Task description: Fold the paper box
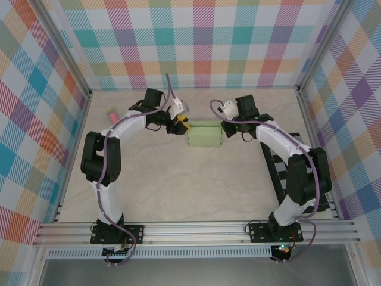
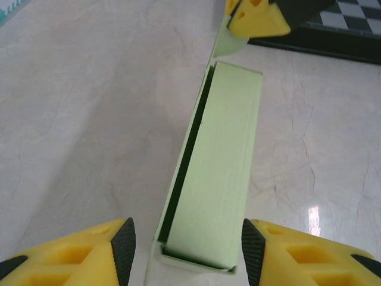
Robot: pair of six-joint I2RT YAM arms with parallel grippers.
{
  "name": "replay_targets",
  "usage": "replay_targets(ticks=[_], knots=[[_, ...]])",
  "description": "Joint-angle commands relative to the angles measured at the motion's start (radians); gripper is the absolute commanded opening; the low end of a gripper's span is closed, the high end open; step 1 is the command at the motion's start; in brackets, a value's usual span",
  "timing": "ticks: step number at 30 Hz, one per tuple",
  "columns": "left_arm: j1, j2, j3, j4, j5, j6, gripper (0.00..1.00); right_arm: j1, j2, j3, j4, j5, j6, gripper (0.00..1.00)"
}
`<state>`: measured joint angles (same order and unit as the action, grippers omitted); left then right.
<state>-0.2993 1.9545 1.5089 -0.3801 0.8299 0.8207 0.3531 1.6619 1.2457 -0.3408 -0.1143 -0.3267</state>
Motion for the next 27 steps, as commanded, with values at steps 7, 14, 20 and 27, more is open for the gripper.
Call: replay_targets(ticks=[7, 14, 20, 27], knots=[[0.026, 0.034, 0.025, -0.072, 0.067, 0.139, 0.45, -0.008, 0.030, 0.057, -0.042, -0.065, -0.054, 0.00], [0.033, 0.012, 0.008, -0.089, 0.042, 0.133, 0.43, -0.011, 0.028, 0.055, -0.046, -0.041, -0.054, 0.00], [0.046, 0.002, -0.010, -0.043, 0.006, 0.069, 0.37, -0.012, 0.033, 0.054, -0.041, -0.026, -0.042, 0.00], [0.045, 0.002, -0.017, 0.009, -0.008, 0.002, 0.30, -0.013, 0.033, 0.058, -0.043, -0.022, -0.031, 0.00]])
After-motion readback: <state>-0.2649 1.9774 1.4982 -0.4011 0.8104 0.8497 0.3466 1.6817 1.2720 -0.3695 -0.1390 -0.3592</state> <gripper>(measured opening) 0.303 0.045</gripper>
